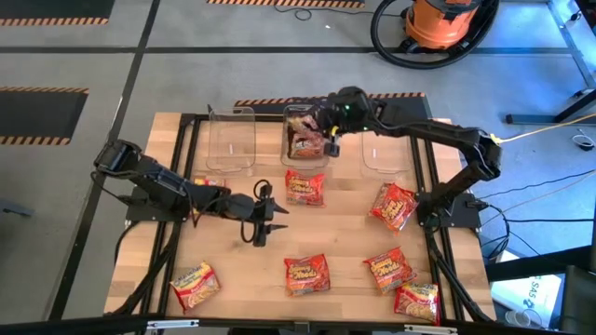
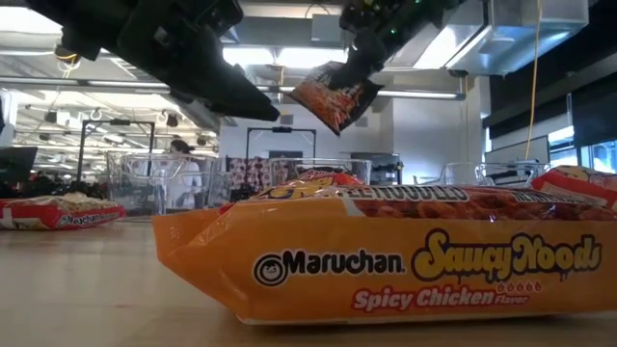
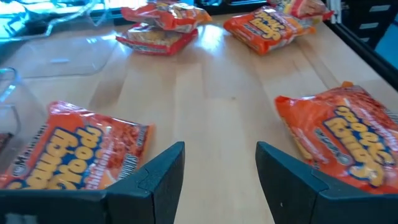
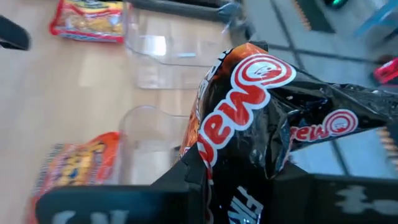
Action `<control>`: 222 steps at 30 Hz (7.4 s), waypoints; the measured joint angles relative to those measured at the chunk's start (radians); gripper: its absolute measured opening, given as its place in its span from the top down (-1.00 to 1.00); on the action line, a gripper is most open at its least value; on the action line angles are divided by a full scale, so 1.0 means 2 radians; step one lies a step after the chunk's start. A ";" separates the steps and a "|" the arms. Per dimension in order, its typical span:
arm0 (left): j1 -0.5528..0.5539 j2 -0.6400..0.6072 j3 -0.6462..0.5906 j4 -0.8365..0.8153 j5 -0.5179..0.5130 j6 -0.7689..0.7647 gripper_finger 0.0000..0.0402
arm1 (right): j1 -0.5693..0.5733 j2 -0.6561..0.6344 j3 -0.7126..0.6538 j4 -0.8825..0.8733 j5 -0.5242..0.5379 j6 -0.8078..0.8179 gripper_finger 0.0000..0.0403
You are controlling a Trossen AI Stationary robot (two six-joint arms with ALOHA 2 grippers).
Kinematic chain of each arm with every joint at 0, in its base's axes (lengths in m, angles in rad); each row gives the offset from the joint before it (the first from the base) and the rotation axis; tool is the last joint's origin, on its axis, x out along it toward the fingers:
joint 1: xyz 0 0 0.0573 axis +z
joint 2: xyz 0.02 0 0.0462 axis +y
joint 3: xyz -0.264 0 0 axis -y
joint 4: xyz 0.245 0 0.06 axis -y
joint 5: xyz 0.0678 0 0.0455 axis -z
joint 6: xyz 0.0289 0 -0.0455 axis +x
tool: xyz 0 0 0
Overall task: Sort Maruchan noodles
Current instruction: Put the black noodle pack into the middle transparent bin, then put the orange noodle pack into the right transparent bin
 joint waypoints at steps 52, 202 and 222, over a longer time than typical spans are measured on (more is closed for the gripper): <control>0.009 0.003 -0.017 0.008 0.001 -0.033 0.04 | 0.001 0.163 -0.014 0.001 -0.026 -0.059 0.11; 0.028 0.042 -0.017 0.321 -0.085 -0.004 -0.35 | 0.255 -0.064 -0.360 0.620 0.105 0.216 0.39; 0.028 0.042 -0.018 0.343 -0.091 0.013 0.20 | 0.254 -0.043 -0.360 0.654 0.092 0.221 0.16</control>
